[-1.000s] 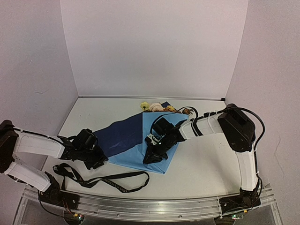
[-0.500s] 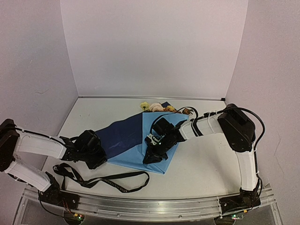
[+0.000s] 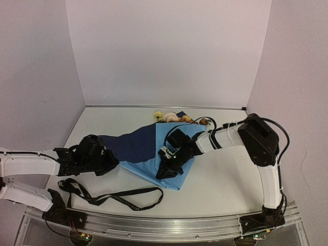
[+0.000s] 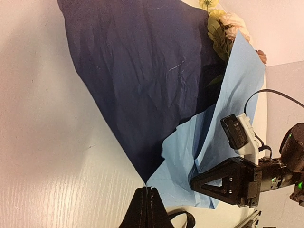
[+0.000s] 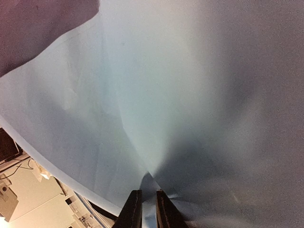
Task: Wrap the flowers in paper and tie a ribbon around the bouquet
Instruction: Pick up the two-thirds-folded wrapping paper from the center of the board, then fold the 2/3-folded wrapping paper at the center of the board.
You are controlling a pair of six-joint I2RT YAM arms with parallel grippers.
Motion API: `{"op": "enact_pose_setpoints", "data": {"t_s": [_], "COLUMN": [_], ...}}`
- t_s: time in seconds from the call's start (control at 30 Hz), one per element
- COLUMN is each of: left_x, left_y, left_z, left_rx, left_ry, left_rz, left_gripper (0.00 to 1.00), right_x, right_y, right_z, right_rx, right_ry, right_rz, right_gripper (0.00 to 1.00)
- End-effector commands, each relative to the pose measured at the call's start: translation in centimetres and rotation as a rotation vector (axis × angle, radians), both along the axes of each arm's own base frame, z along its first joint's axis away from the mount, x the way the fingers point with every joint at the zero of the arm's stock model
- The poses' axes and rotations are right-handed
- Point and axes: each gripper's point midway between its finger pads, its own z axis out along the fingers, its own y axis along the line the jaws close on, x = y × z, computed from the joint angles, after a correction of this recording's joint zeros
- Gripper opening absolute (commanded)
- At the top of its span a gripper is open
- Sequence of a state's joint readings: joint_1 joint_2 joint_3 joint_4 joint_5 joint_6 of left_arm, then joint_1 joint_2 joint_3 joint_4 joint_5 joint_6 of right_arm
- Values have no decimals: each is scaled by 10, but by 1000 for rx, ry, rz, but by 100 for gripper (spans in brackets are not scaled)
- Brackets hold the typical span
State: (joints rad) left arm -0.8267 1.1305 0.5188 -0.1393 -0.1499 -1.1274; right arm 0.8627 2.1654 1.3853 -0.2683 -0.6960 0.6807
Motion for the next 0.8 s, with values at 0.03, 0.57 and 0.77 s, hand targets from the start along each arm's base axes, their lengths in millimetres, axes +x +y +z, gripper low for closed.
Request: {"op": "enact_pose_setpoints", "data": {"t_s": [0.03, 0.57, 0.77], "left_x": [8, 0, 0], "left_y": [1, 16, 15], "left_z": [5, -30, -31], "left_rx": [48, 107, 107], "left_ry": [-17, 86, 88], "left_rz": [9, 90, 83], "left_gripper": [0, 0, 0], "right_x": [-5, -22, -21], "right_y": [-17, 19, 28], "right_z": [-9, 43, 32], "right_rx": [-90, 34, 10], "right_ry": [-9, -28, -21], "right_rz": [-16, 72, 62], "right_gripper": [12, 12, 10]}}
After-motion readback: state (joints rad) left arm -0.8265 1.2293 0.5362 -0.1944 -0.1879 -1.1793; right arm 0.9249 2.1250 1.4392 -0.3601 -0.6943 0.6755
